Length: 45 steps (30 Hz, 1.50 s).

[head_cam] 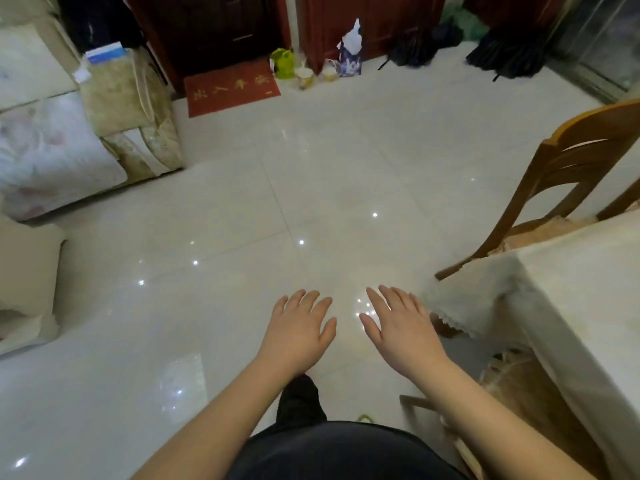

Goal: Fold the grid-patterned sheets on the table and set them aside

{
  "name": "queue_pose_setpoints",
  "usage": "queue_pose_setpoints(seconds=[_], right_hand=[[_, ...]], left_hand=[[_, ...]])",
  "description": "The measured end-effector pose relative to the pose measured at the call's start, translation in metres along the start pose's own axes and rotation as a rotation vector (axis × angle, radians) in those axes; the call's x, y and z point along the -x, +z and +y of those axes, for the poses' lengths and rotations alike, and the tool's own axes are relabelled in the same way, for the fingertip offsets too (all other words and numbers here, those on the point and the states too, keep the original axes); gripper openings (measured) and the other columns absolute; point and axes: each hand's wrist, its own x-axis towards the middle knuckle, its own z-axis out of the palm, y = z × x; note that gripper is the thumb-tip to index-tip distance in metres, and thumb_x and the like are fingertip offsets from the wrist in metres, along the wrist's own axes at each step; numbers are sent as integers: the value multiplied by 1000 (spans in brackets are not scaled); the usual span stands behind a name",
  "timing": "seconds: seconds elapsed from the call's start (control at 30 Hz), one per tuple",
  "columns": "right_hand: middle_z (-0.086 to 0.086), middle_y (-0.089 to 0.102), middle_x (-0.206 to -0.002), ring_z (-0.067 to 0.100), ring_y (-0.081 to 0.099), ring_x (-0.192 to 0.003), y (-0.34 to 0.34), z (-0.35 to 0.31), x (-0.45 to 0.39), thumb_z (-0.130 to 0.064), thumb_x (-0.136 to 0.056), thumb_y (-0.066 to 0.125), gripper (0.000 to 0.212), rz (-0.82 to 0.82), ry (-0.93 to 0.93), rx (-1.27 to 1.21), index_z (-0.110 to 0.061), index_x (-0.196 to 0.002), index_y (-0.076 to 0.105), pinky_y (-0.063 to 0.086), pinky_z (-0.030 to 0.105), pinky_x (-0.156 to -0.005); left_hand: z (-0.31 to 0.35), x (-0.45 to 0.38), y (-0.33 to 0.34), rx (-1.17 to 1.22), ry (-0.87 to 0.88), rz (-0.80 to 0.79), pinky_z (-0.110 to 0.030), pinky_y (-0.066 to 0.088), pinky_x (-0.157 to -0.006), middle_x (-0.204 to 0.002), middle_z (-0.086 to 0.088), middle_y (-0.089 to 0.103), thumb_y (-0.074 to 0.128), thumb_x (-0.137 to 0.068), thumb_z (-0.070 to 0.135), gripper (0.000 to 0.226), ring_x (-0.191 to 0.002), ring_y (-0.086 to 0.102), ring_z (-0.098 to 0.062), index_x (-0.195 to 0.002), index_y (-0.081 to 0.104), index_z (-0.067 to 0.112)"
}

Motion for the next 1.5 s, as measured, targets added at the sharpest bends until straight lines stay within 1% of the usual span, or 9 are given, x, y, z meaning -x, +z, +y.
queue_pose_setpoints(seconds=[0.2, 0.33, 0.53, 0.67, 0.87, 1.0, 1.17, 1.33, 1.5], right_hand=[[2, 32, -157, 22, 28, -145, -12, -14, -95, -60, -84, -9, 85, -10, 81, -6, -24, -152, 28, 15, 40, -119], [2, 31, -157, 22, 26, -145, -37, -27, -154, -60, -80, -13, 89, -1, 132, -31, -25, -152, 26, 15, 39, -119], [1, 30, -158, 21, 26, -145, -67, -22, -218, -60, -82, -12, 86, 32, 236, -17, -26, -153, 24, 15, 39, -119], [3, 29, -158, 22, 25, -145, -78, 4, -249, -60, -90, -6, 78, 35, 316, -36, -25, -153, 23, 15, 38, -119], [6, 30, -158, 25, 27, -145, -97, 70, -295, -60, -83, -9, 86, 56, 410, -90, -23, -152, 27, 17, 41, -118], [8, 33, -156, 29, 30, -144, -110, 124, -327, -57, -90, 0, 78, 57, 479, -86, -20, -150, 35, 22, 45, -117], [7, 26, -159, 27, 23, -147, -137, 183, -361, -57, -86, -8, 82, 52, 483, -90, -23, -153, 25, 14, 44, -119], [5, 19, -162, 25, 18, -148, -165, 227, -401, -59, -83, -12, 85, 93, 533, -111, -24, -155, 17, 11, 42, -120], [8, 32, -157, 27, 31, -144, -183, 260, -453, -58, -89, -2, 79, 135, 597, -127, -22, -152, 30, 21, 44, -117]], left_hand=[[-51, -95, -29, 21, 75, -3, -41, 14, -117, -157, 4, 28, -3, -87, 56, 74, -145, 20, -19, -150, 27, 31], [-88, -148, -58, -2, 136, -33, -42, 12, -118, -158, 3, 25, 17, -100, 50, 55, -146, 18, -21, -151, 25, 29], [-105, -233, -94, -49, 261, -42, -44, 13, -118, -159, 4, 25, 2, -90, 57, 69, -146, 19, -20, -150, 25, 31], [-85, -291, -111, -38, 342, -29, -44, 15, -117, -158, 5, 27, -8, -80, 60, 82, -146, 20, -20, -150, 26, 33], [-43, -392, -126, -84, 431, -84, -43, 14, -118, -158, 5, 25, 9, -95, 55, 62, -146, 19, -18, -151, 24, 31], [-7, -456, -146, -127, 470, -71, -43, 16, -117, -156, 5, 30, 2, -86, 57, 74, -144, 23, -19, -149, 29, 30], [42, -524, -175, -190, 497, -12, -44, 20, -114, -153, 3, 36, -2, -82, 57, 78, -142, 28, -20, -147, 33, 29], [74, -578, -197, -227, 567, -5, -44, 14, -117, -158, 1, 28, -5, -83, 57, 79, -146, 20, -21, -152, 22, 30], [87, -644, -204, -215, 603, -49, -45, 10, -119, -162, 2, 13, 12, -95, 56, 64, -149, 11, -22, -154, 8, 32]])
